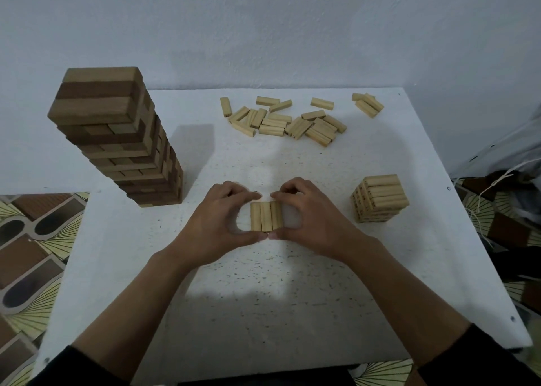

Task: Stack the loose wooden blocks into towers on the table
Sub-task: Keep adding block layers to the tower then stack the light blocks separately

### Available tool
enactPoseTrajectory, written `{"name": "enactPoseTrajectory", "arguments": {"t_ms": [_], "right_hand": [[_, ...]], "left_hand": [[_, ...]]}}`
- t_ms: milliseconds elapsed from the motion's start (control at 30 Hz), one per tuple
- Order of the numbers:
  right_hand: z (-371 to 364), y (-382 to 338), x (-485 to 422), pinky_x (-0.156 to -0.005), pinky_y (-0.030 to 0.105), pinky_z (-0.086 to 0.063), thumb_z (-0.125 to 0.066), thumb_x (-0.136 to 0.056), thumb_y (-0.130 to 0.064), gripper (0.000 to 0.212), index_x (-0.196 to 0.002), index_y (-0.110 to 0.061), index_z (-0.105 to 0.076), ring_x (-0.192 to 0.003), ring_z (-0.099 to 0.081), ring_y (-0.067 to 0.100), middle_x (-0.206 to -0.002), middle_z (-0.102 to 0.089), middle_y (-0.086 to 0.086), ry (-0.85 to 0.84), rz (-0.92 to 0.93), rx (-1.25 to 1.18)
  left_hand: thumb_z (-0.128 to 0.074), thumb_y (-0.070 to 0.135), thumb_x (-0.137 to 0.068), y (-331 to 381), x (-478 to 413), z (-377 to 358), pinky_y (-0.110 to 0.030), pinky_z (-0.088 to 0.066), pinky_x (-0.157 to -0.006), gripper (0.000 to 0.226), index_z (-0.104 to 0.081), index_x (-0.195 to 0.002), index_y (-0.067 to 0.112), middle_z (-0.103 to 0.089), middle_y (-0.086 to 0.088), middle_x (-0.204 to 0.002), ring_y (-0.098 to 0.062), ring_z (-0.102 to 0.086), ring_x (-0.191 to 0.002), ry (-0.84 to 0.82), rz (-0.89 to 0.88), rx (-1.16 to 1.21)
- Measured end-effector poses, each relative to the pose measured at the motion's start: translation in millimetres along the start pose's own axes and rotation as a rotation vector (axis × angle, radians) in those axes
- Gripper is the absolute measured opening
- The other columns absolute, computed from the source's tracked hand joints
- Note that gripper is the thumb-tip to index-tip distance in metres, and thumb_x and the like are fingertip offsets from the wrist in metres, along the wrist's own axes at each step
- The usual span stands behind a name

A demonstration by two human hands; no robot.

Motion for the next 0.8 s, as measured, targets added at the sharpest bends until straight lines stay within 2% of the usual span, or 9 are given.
{"name": "enactPoseTrajectory", "arguments": {"t_ms": [133, 300, 533, 800], "right_hand": [[-2.2, -1.0, -1.3, -0.089, 0.021, -0.031, -0.079, -0.08, -0.05, 0.069, -0.139, -0.023, -0.056, -0.114, -0.035, 0.008, -0.121, -0.043, -0.009, -0.029, 0.007, -0.004], [-4.8, 2.7, -3.6, -0.087, 0.008, -0.026, -0.078, -0.081, -0.049, 0.065, -0.137, -0.025, -0.056, -0.114, -0.035, 0.008, -0.12, -0.043, -0.01, -0.061, 0.015, -0.025], [-7.9, 3.1, -4.4, -0.089, 0.009, -0.027, -0.076, -0.082, -0.05, 0.063, -0.137, -0.025, -0.055, -0.116, -0.035, 0.011, -0.121, -0.042, -0.008, -0.072, 0.023, -0.049], [-10.0, 2.4, -3.8, -0.091, 0.009, -0.025, -0.074, -0.085, -0.046, 0.061, -0.138, -0.023, -0.054, -0.116, -0.031, 0.009, -0.122, -0.04, -0.009, -0.067, 0.033, -0.037]], "left_hand": [[-0.078, 0.06, -0.072, 0.6, 1.2, -1.1, -0.017, -0.039, -0.082, 0.066, -0.064, -0.127, 0.028, -0.054, 0.012, -0.115, -0.006, -0.045, -0.104, 0.012, -0.014, -0.008], [-0.071, 0.063, -0.074, 3.8, 3.8, 0.7, -0.012, -0.037, -0.082, 0.065, -0.065, -0.126, 0.025, -0.055, 0.01, -0.114, -0.005, -0.047, -0.104, 0.05, -0.045, -0.004], [-0.062, 0.069, -0.078, 3.5, 2.8, -1.1, -0.016, -0.038, -0.081, 0.066, -0.063, -0.128, 0.026, -0.054, 0.01, -0.115, -0.007, -0.047, -0.104, 0.039, -0.048, -0.02], [-0.065, 0.07, -0.078, 1.1, -0.5, -3.0, -0.015, -0.039, -0.08, 0.067, -0.064, -0.128, 0.025, -0.053, 0.01, -0.114, -0.006, -0.046, -0.102, 0.014, -0.043, 0.01]]}}
Point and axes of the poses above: each hand's wrist, its own x-axis away from the middle knuckle, its own z-axis out of the back of the hand, y = z × x, the point moved 9 cm from there along -x, towards the middle knuckle
